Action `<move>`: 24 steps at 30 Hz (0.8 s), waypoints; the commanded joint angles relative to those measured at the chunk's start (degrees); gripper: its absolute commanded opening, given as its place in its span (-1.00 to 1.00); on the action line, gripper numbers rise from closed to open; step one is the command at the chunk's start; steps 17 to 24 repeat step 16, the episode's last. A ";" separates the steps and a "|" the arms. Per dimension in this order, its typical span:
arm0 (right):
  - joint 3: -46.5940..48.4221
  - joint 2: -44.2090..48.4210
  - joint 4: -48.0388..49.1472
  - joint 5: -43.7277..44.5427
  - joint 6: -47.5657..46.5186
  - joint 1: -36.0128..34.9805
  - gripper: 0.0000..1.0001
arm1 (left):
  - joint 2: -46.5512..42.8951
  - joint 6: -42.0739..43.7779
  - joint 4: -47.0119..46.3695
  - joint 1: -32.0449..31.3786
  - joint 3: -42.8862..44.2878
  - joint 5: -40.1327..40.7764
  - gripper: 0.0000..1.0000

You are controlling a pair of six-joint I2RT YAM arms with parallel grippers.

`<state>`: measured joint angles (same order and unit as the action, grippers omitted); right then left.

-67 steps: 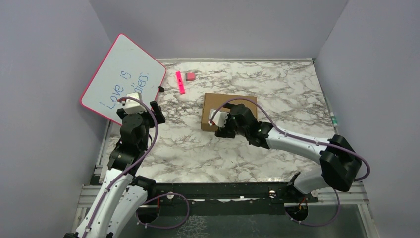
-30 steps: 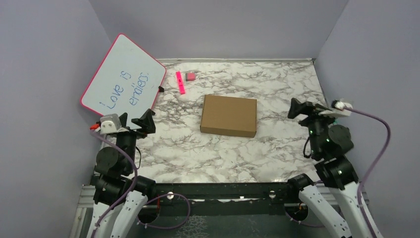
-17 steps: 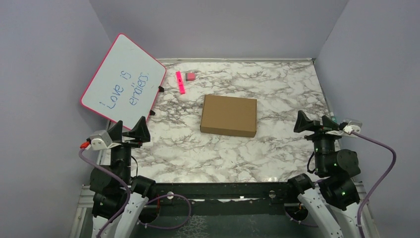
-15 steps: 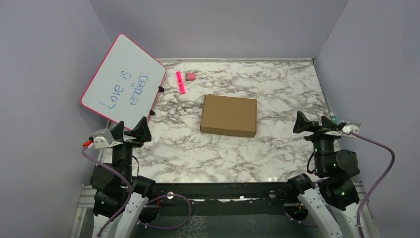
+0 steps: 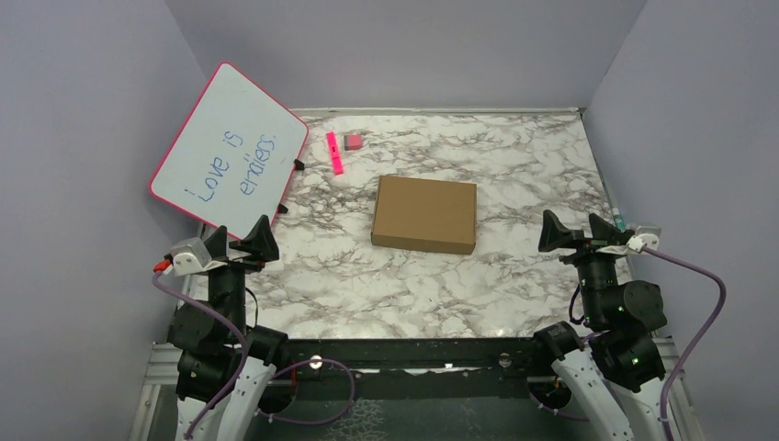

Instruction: Fold the paper box

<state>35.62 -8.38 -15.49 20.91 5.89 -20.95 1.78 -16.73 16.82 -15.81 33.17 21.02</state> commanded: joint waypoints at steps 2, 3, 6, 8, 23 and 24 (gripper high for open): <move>-0.62 0.62 1.68 -2.33 -1.19 -0.09 1.00 | -0.55 0.51 -1.37 0.33 -0.12 -0.10 0.98; -0.59 0.58 1.64 -2.42 -1.27 -0.12 1.00 | -0.41 0.70 -1.28 0.40 -0.13 -0.06 0.98; -0.68 0.47 1.72 -2.72 -1.57 -0.14 1.00 | -0.54 1.00 -1.39 0.41 -0.04 -1.01 0.98; -0.71 0.56 1.92 -3.05 -1.65 -0.14 1.00 | -0.51 0.85 -1.47 0.43 0.03 -1.50 0.98; -0.72 0.33 1.98 -4.27 -2.18 -0.12 1.00 | -0.57 0.59 -1.41 0.52 0.01 -1.74 0.98; -0.72 0.33 1.98 -4.27 -2.18 -0.12 1.00 | -0.57 0.59 -1.41 0.52 0.01 -1.74 0.98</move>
